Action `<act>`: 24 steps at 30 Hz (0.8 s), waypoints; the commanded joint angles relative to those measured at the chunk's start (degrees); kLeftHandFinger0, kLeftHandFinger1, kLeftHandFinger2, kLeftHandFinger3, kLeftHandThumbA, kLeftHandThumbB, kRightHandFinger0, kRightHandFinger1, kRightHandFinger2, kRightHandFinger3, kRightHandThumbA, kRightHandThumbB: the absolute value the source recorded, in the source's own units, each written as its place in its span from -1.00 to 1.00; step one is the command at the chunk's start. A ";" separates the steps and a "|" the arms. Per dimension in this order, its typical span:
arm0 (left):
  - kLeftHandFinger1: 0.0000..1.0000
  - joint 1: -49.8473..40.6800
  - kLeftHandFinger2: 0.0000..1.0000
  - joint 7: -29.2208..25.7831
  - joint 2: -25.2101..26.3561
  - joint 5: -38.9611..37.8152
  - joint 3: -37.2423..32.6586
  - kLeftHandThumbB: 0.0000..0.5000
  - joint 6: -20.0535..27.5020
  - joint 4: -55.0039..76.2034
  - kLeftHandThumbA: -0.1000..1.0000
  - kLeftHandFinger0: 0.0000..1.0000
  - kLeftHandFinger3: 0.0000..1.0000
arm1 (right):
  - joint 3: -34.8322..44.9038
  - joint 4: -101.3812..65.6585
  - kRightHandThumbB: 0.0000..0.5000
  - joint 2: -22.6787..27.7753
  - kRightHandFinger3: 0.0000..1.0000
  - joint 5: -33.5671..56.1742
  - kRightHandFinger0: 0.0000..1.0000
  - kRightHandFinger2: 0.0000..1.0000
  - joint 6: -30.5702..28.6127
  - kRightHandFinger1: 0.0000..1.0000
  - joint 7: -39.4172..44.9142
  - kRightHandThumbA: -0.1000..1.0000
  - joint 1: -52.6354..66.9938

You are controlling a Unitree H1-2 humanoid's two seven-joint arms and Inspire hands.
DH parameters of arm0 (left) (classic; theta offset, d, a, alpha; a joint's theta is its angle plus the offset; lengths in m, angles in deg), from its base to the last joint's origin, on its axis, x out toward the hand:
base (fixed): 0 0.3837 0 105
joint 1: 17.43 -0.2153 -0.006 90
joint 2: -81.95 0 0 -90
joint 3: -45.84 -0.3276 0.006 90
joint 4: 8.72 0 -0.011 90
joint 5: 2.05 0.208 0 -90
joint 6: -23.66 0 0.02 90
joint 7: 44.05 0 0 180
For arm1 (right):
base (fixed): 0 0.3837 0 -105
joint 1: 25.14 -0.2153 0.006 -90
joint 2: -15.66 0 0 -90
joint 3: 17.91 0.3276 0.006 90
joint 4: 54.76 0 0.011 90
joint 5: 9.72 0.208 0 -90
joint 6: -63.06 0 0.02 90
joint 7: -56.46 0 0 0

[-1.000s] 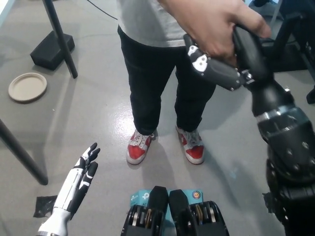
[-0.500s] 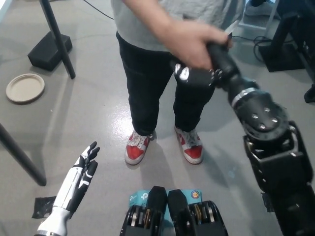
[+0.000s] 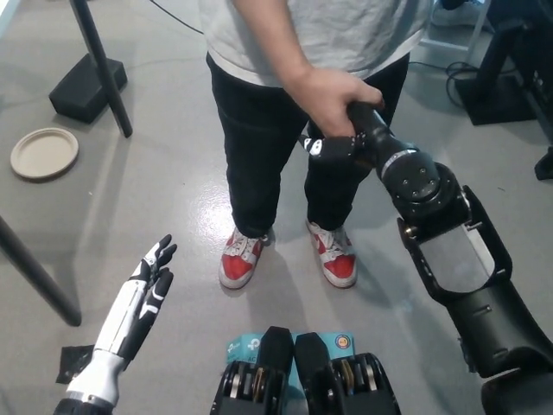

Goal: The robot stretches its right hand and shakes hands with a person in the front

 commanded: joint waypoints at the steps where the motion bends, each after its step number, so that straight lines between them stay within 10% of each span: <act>1: 1.00 0.59 1.00 0.60 0.89 0.09 0.01 -0.40 0.57 1.83 1.00 1.00 1.00 | -0.82 -8.52 1.00 1.38 1.00 -0.98 1.00 1.00 -3.07 1.00 0.15 0.51 0.96; 13: 1.00 1.30 1.00 0.90 1.23 -0.42 0.32 -0.30 0.73 0.88 1.00 1.00 1.00 | 5.88 -42.97 1.00 6.70 1.00 8.00 1.00 1.00 -3.83 1.00 3.66 0.77 21.55; 24: 1.00 1.29 1.00 0.66 1.17 0.21 0.37 -0.29 0.82 0.40 1.00 1.00 1.00 | 14.20 -44.12 1.00 8.53 1.00 18.29 1.00 1.00 -13.70 1.00 4.80 0.55 35.94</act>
